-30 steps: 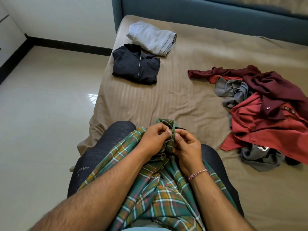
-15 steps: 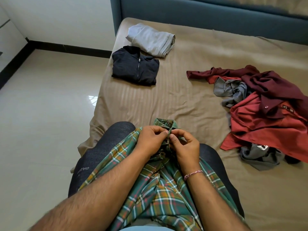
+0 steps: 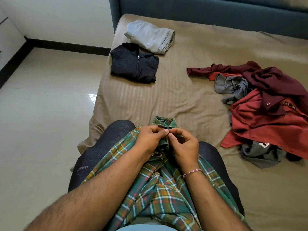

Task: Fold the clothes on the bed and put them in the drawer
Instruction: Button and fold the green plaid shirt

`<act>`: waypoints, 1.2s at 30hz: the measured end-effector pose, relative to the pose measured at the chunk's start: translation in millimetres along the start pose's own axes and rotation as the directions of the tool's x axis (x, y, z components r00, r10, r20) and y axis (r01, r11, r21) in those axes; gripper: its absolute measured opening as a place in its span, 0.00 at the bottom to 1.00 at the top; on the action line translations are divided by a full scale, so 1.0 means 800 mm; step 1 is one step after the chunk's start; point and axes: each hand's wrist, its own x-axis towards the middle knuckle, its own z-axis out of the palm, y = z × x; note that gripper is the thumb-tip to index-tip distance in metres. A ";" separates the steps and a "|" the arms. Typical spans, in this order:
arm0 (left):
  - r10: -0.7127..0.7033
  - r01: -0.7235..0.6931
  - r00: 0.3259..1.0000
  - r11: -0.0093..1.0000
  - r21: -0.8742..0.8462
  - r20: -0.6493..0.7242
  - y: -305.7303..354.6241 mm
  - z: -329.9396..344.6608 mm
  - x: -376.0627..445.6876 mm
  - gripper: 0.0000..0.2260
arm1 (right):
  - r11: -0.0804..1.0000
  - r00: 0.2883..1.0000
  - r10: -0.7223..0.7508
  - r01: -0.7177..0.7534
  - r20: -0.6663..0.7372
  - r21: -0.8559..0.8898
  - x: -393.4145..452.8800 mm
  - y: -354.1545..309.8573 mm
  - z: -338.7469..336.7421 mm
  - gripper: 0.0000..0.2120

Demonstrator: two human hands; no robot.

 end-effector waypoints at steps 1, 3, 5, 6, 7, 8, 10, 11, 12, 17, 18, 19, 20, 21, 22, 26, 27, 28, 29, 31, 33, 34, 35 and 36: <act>0.002 -0.002 1.000 1.000 0.021 -0.010 0.000 0.000 0.000 0.06 | 1.000 1.000 0.004 -0.004 -0.004 -0.008 0.000 -0.001 0.000 0.08; 0.042 -0.037 0.998 0.991 0.125 -0.045 0.001 0.000 0.002 0.05 | 0.999 1.000 0.002 -0.002 -0.014 -0.034 -0.001 -0.003 0.001 0.09; 0.129 -0.107 0.990 0.946 0.307 -0.053 0.003 0.000 0.004 0.04 | 0.996 0.999 -0.038 0.035 -0.036 -0.086 -0.004 -0.006 0.002 0.10; 0.173 -0.143 0.984 0.904 0.404 -0.039 0.004 0.001 0.004 0.05 | 0.991 0.996 -0.067 0.061 -0.050 -0.118 -0.005 -0.006 0.001 0.09; 0.209 -0.175 0.978 0.854 0.490 -0.015 0.006 0.001 0.004 0.06 | 0.985 0.993 -0.094 0.083 -0.066 -0.149 -0.006 -0.007 0.001 0.09; 0.244 -0.207 0.970 0.799 0.564 0.010 0.008 0.003 0.002 0.07 | 0.980 0.990 -0.115 0.099 -0.082 -0.174 -0.008 -0.007 0.001 0.08; 0.311 -0.269 0.949 0.699 0.663 0.057 0.014 0.005 -0.003 0.09 | 0.975 0.984 -0.137 0.113 -0.116 -0.193 -0.011 -0.009 -0.001 0.07; 0.331 -0.290 0.941 0.670 0.684 0.076 0.017 0.005 -0.006 0.10 | 0.976 0.982 -0.141 0.116 -0.128 -0.186 -0.013 -0.010 -0.002 0.07; 0.337 -0.301 0.937 0.663 0.686 0.086 0.018 0.005 -0.008 0.10 | 0.978 0.980 -0.144 0.120 -0.136 -0.173 -0.014 -0.012 -0.003 0.07; 0.189 -0.168 0.982 0.895 0.414 -0.010 0.020 0.001 -0.008 0.10 | 0.969 0.981 -0.180 0.163 -0.077 -0.186 -0.014 -0.021 -0.005 0.06; 0.183 -0.162 0.983 0.890 0.426 -0.008 0.022 -0.001 -0.008 0.10 | 0.972 0.987 -0.151 0.139 -0.048 -0.189 -0.012 -0.020 -0.005 0.06; 0.176 -0.161 0.984 0.876 0.454 0.009 0.023 -0.003 -0.008 0.10 | 0.977 0.994 -0.104 0.098 -0.022 -0.188 -0.010 -0.020 -0.006 0.06; 0.163 -0.162 0.986 0.859 0.486 0.040 0.025 -0.005 -0.009 0.11 | 0.981 0.999 -0.054 0.052 -0.004 -0.185 -0.009 -0.020 -0.007 0.06; 0.150 -0.167 0.986 0.842 0.513 0.076 0.028 -0.007 -0.010 0.11 | 0.982 1.000 -0.020 0.021 0.009 -0.186 -0.008 -0.020 -0.009 0.06; 0.135 -0.171 0.985 0.830 0.531 0.106 0.030 -0.009 -0.012 0.12 | 0.981 1.000 -0.009 0.013 0.021 -0.191 -0.008 -0.020 -0.010 0.07; 0.063 -0.130 0.989 0.799 0.587 0.134 0.034 -0.012 -0.015 0.11 | 0.955 0.988 -0.126 0.144 0.086 -0.261 -0.012 -0.026 -0.014 0.09; 0.065 -0.140 0.988 0.776 0.616 0.143 0.036 -0.013 -0.014 0.11 | 0.940 0.982 -0.159 0.181 0.099 -0.290 -0.012 -0.026 -0.014 0.09; 0.080 -0.168 0.984 0.736 0.656 0.161 0.038 -0.015 -0.012 0.10 | 0.923 0.976 -0.185 0.212 0.112 -0.322 -0.012 -0.026 -0.015 0.09; 0.099 -0.206 0.977 0.680 0.703 0.190 0.041 -0.017 -0.011 0.09 | 0.905 0.971 -0.205 0.236 0.125 -0.354 -0.012 -0.026 -0.015 0.09; 0.127 -0.283 0.958 0.553 0.784 0.257 0.048 -0.023 -0.010 0.07 | 0.873 0.961 -0.232 0.275 0.153 -0.404 -0.012 -0.023 -0.016 0.07; 0.154 -0.335 0.942 0.431 0.838 0.297 0.051 -0.026 -0.013 0.07 | 0.842 0.949 -0.260 0.314 0.181 -0.439 -0.014 -0.021 -0.015 0.06; 0.172 -0.347 0.937 0.379 0.858 0.303 0.052 -0.026 -0.014 0.07 | 0.827 0.942 -0.275 0.334 0.194 -0.451 -0.015 -0.020 -0.013 0.06; 0.193 -0.351 0.934 0.342 0.872 0.300 0.051 -0.026 -0.015 0.07 | 0.817 0.936 -0.285 0.349 0.204 -0.458 -0.016 -0.020 -0.012 0.06; 0.210 -0.350 0.933 0.331 0.876 0.293 0.051 -0.025 -0.016 0.07 | 0.817 0.935 -0.288 0.353 0.207 -0.456 -0.017 -0.020 -0.011 0.06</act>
